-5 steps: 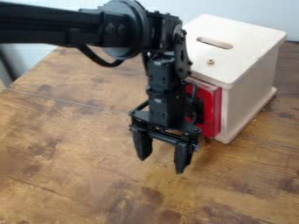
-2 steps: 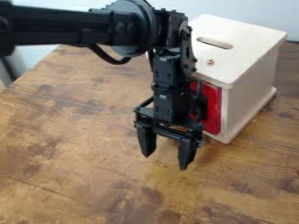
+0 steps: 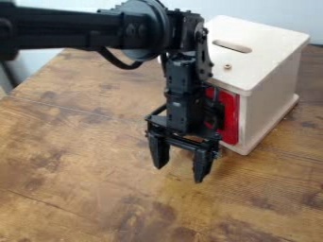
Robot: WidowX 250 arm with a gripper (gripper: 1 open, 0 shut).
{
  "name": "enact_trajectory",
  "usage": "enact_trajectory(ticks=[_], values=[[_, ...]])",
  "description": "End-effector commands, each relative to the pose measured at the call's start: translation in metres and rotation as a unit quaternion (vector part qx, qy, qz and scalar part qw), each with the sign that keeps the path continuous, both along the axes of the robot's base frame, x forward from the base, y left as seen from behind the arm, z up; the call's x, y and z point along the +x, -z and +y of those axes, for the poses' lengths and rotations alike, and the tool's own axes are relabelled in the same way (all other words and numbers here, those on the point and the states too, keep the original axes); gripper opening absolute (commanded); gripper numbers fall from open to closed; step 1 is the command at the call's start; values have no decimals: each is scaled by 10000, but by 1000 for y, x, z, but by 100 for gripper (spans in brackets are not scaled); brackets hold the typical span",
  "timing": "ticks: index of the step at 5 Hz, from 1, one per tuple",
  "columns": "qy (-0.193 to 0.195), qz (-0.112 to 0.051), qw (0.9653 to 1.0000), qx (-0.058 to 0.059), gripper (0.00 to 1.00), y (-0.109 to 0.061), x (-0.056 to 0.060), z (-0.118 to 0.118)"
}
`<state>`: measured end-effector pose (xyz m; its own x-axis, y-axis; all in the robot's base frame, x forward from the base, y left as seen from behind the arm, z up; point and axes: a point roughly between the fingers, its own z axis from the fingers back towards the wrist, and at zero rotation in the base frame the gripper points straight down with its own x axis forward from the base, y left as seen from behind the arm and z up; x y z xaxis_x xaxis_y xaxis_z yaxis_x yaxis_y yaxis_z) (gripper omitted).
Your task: Close the drawer
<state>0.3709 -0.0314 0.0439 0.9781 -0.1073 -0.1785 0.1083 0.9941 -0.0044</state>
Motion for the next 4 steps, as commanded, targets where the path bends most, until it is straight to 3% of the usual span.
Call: enact_trajectory(ticks=[1, 4], values=[[-77, -599, 9982, 5, 100, -43, 6, 12], [-110, -943, 9955, 41, 100, -77, -5, 28]])
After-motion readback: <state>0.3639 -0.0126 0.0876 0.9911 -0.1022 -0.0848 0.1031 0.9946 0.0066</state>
